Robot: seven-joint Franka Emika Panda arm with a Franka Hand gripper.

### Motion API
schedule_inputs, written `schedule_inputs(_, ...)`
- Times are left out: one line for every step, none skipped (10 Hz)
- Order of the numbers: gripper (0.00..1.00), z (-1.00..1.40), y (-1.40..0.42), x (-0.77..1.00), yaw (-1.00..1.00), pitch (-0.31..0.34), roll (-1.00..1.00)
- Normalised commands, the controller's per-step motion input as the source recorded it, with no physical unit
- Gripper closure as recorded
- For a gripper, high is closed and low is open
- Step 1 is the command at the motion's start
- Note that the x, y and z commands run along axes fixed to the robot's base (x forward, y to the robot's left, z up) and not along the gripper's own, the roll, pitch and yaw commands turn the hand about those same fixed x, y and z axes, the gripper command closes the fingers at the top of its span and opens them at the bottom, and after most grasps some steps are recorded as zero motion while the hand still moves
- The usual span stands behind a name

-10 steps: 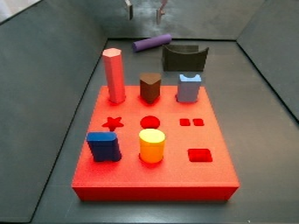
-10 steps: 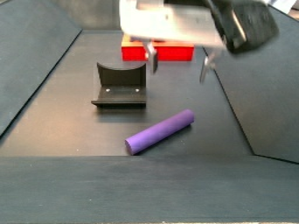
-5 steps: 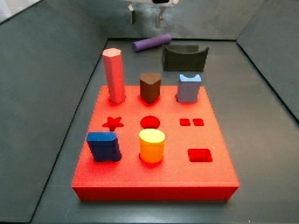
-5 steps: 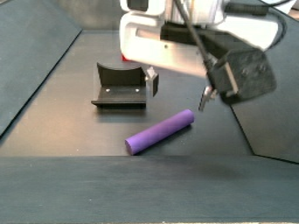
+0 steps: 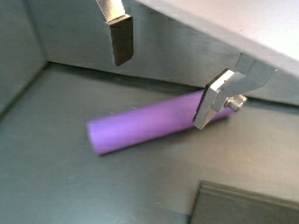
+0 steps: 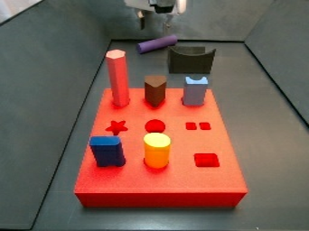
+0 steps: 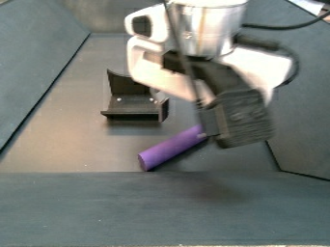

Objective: Pick up the round object. Move up. Place the round object on the fixture. Regrasp the round object. Move to above the board. Insert the round object.
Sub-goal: Pick up the round object.

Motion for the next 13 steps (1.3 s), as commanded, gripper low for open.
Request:
schedule_inputs(0.00, -0.47, 0.09, 0.56, -0.50, -0.156, -0.27)
schedule_inputs(0.00, -0.32, 0.00, 0.40, -0.55, -0.196, -0.36)
schedule_inputs(0.00, -0.20, 0.00, 0.20, -0.54, -0.224, -0.43)
schedule_inputs(0.00, -0.08, 0.00, 0.09, -0.53, -0.279, -0.48)
schedule_inputs(0.00, -0.08, 0.00, 0.05, -0.50, -0.261, -0.50)
schedule_inputs(0.00, -0.14, 0.00, 0.00, -0.43, -0.220, -0.47)
schedule_inputs(0.00, -0.13, 0.00, -0.10, -0.38, -0.264, -0.47)
schedule_inputs(0.00, -0.27, 0.06, -0.05, -0.26, -0.240, -0.41)
schedule_inputs(0.00, -0.39, 0.11, -0.01, -0.12, -0.204, -0.36)
schedule_inputs(0.00, -0.43, 0.13, 0.00, -0.07, -0.191, -0.35)
schedule_inputs(0.00, -0.41, 0.10, -0.04, -0.05, -0.227, -0.32)
schedule_inputs(0.00, -0.38, 0.08, -0.03, -0.04, -0.257, -0.30)
schedule_inputs(0.00, -0.46, 0.00, -0.07, -0.06, -0.317, -0.18)
